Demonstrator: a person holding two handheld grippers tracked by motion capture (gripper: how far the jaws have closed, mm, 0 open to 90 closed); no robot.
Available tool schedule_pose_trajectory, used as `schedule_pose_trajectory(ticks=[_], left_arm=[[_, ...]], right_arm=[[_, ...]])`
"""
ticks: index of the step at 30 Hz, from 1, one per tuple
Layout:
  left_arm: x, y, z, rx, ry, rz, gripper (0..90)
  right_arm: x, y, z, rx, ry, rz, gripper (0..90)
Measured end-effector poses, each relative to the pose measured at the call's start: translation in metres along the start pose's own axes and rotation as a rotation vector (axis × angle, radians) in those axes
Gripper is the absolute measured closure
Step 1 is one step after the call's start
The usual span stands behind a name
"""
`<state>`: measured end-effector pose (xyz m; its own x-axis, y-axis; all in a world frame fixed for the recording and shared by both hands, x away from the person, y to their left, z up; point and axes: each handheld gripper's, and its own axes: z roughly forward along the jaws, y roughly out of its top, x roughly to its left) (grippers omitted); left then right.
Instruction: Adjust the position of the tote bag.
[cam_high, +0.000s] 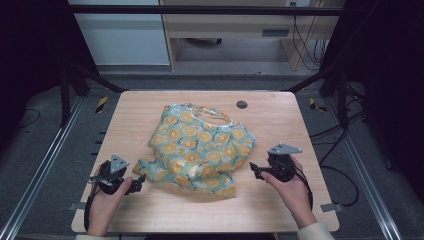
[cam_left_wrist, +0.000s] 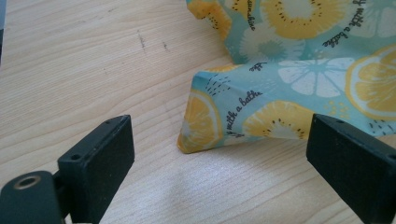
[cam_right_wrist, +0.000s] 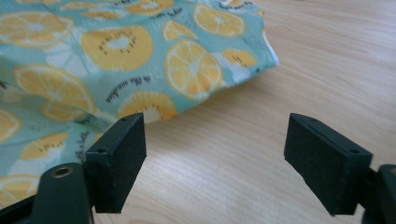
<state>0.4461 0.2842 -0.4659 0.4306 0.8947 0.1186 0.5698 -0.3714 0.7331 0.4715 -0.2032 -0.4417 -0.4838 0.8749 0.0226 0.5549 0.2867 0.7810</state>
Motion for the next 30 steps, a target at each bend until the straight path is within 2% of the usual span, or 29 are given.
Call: schedule_pose_trajectory(ticks=[2,3,4,6,11,18,20,22,24,27,30], left_arm=[[0.0,0.0,0.0,0.002,0.001,0.004,7.9],[0.0,0.0,0.0,0.001,0.003,0.005,7.9],[-0.001,0.0,0.0,0.001,0.003,0.007,7.9],[-0.001,0.001,0.001,0.002,0.003,0.009,7.9],[-0.004,0.002,0.002,0.001,-0.003,0.017,7.9],[-0.004,0.001,0.002,-0.002,-0.004,0.019,7.9],[-0.004,0.001,0.002,-0.003,-0.005,0.02,7.9],[-0.005,0.001,0.002,-0.002,-0.007,0.02,7.9],[-0.005,0.002,0.002,-0.004,-0.01,0.02,8.0],[-0.006,0.002,0.002,-0.002,-0.011,0.024,8.0],[-0.006,0.002,0.002,-0.004,-0.012,0.027,8.0]], right_arm=[[0.0,0.003,0.001,0.003,0.006,0.0,22.2],[-0.001,0.013,0.006,0.009,0.022,0.005,22.9],[-0.001,0.013,0.006,0.009,0.022,0.005,22.9],[-0.005,0.027,0.015,0.027,0.033,-0.001,22.5],[-0.013,0.047,0.031,0.048,0.045,0.031,21.2],[-0.026,0.067,0.062,0.089,0.031,0.065,17.6],[-0.028,0.069,0.066,0.093,0.031,0.074,17.3],[-0.033,0.073,0.081,0.114,0.021,0.096,15.9],[-0.036,0.074,0.088,0.128,0.016,0.101,14.8],[-0.039,0.073,0.095,0.125,0.028,0.122,13.6],[-0.042,0.069,0.107,0.152,0.032,0.142,12.8]])
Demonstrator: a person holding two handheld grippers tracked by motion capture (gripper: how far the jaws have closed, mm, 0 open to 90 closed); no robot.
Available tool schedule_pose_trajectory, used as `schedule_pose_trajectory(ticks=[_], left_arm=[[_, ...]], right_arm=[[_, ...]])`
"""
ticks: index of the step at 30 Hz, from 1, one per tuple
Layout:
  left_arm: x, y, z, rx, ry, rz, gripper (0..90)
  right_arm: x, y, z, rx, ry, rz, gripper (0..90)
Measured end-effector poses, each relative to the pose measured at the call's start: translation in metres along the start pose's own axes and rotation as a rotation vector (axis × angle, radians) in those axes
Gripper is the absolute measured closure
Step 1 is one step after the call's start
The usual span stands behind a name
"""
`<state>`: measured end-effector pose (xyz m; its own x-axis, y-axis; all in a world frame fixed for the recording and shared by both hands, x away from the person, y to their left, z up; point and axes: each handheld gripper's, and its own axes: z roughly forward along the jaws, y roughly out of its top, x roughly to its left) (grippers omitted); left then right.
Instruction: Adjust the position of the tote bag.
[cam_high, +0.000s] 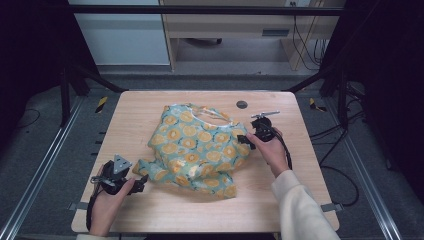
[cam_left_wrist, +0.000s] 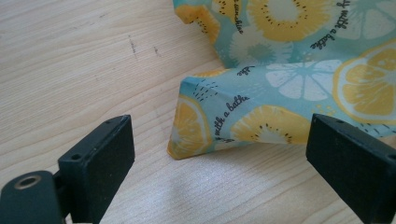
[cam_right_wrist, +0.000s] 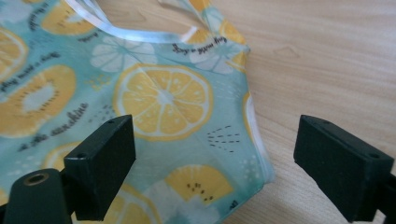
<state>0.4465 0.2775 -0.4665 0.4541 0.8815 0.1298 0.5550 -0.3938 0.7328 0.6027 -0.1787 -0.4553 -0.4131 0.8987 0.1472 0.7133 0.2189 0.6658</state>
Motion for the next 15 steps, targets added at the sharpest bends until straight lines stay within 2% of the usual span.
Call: schedule_pose_trajectory(ticks=[4,10,15], left_arm=[[-0.0001,-0.0001,0.0003,-0.002,-0.001,0.001,8.0],[-0.0008,0.0004,-0.0001,0.0,0.0,0.006,8.0],[-0.0009,0.0004,-0.0003,-0.001,0.003,0.005,8.0]], right_arm=[[-0.0035,-0.0036,0.007,0.028,0.005,0.011,12.7],[0.0012,-0.0066,0.0082,0.043,0.023,0.008,13.7],[0.0017,-0.0082,0.0073,0.045,0.006,-0.002,17.3]])
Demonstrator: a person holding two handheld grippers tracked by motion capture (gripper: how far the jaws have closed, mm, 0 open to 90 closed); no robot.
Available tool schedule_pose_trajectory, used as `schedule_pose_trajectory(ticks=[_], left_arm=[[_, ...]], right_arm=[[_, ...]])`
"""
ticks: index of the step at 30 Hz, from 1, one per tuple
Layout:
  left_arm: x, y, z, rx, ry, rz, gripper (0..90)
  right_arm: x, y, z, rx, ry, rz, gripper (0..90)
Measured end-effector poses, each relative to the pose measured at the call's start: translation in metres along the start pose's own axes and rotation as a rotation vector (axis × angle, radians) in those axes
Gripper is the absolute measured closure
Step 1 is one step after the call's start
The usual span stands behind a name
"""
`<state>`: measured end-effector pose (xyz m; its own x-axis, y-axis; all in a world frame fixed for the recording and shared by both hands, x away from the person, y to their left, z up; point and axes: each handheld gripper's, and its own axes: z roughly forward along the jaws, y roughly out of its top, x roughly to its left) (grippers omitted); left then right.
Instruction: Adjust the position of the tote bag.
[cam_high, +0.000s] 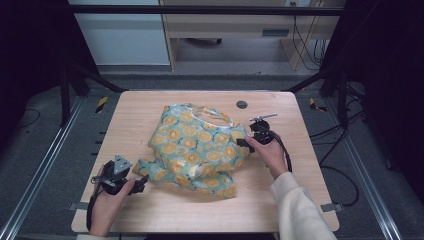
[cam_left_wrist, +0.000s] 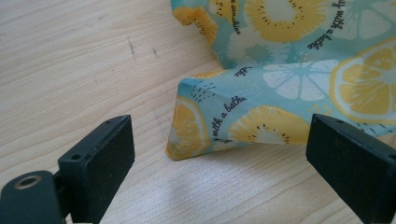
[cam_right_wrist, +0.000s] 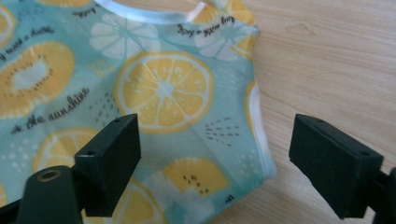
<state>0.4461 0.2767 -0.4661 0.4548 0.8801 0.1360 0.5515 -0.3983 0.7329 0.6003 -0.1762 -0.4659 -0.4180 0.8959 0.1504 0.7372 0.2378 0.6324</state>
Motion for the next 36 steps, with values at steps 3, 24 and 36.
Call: schedule_pose_trajectory(ticks=[3,24,36], left_arm=[[0.0,0.0,0.0,0.0,0.001,0.002,8.1],[-0.001,0.001,0.0,0.002,0.003,0.008,8.1],[-0.002,0.002,-0.001,-0.009,-0.012,-0.004,8.3]], right_arm=[[-0.002,-0.006,-0.001,0.011,-0.008,-0.011,20.2],[-0.001,-0.012,0.001,0.038,0.007,-0.011,43.3],[-0.001,-0.015,-0.003,0.01,0.046,-0.04,82.3]])
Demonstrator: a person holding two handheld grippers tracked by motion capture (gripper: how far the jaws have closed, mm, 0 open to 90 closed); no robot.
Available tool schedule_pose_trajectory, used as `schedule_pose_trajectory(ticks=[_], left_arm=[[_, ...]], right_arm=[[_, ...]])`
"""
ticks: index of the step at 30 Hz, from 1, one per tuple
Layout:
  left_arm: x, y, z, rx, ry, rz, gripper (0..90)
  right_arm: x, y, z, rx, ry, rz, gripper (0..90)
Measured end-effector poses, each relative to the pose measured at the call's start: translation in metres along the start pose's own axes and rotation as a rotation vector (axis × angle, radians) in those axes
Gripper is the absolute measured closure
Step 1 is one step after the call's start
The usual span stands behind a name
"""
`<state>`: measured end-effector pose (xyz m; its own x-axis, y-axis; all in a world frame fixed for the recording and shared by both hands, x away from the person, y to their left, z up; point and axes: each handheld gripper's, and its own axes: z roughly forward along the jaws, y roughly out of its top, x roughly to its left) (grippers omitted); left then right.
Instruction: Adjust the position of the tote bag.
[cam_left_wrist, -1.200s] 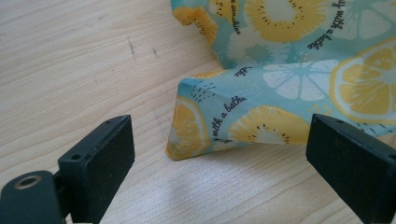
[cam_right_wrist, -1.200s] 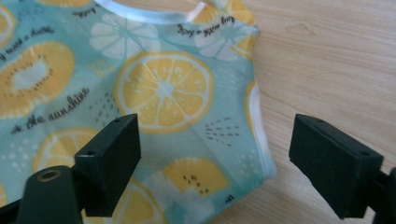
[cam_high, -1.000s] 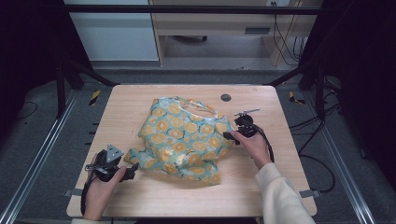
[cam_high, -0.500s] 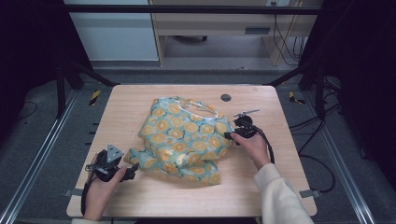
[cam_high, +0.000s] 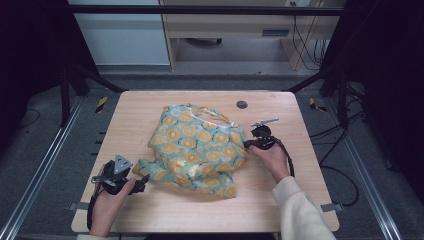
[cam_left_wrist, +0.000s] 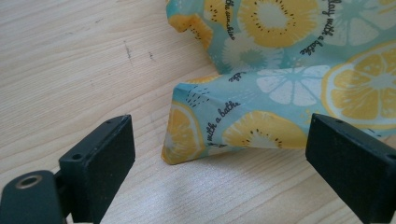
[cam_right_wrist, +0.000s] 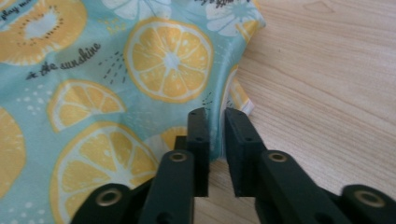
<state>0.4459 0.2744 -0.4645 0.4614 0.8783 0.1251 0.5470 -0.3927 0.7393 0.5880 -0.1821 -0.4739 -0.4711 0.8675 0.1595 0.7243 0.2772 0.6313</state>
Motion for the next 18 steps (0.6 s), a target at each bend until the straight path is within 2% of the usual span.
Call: schedule_pose_trajectory(ticks=[4,7,8,10,11,13,15,18], left_arm=[[0.0,0.001,-0.001,-0.003,-0.001,-0.001,8.3],[0.001,0.002,-0.002,-0.018,-0.009,-0.015,8.7],[0.002,0.003,-0.003,-0.027,-0.011,-0.019,9.6],[0.002,0.005,-0.004,-0.031,-0.015,-0.014,10.7],[0.003,0.008,-0.006,-0.039,-0.011,-0.011,10.7],[0.004,0.011,-0.007,-0.047,-0.01,-0.011,10.8],[0.006,0.02,-0.009,-0.066,-0.01,-0.011,10.8],[0.01,0.035,-0.006,-0.06,-0.016,0.001,10.9]], right_arm=[[0.003,0.002,-0.002,-0.017,0.017,-0.016,88.1],[0.005,0.005,-0.005,-0.024,0.021,-0.028,88.6],[0.008,0.008,-0.009,-0.051,0.029,-0.043,88.7],[0.01,0.01,-0.013,-0.064,0.035,-0.049,88.8],[0.014,0.013,-0.02,-0.093,0.049,-0.064,88.9],[0.016,0.015,-0.022,-0.099,0.053,-0.074,88.9],[0.022,0.018,-0.029,-0.117,0.068,-0.085,88.9],[0.029,0.02,-0.034,-0.122,0.082,-0.111,88.9]])
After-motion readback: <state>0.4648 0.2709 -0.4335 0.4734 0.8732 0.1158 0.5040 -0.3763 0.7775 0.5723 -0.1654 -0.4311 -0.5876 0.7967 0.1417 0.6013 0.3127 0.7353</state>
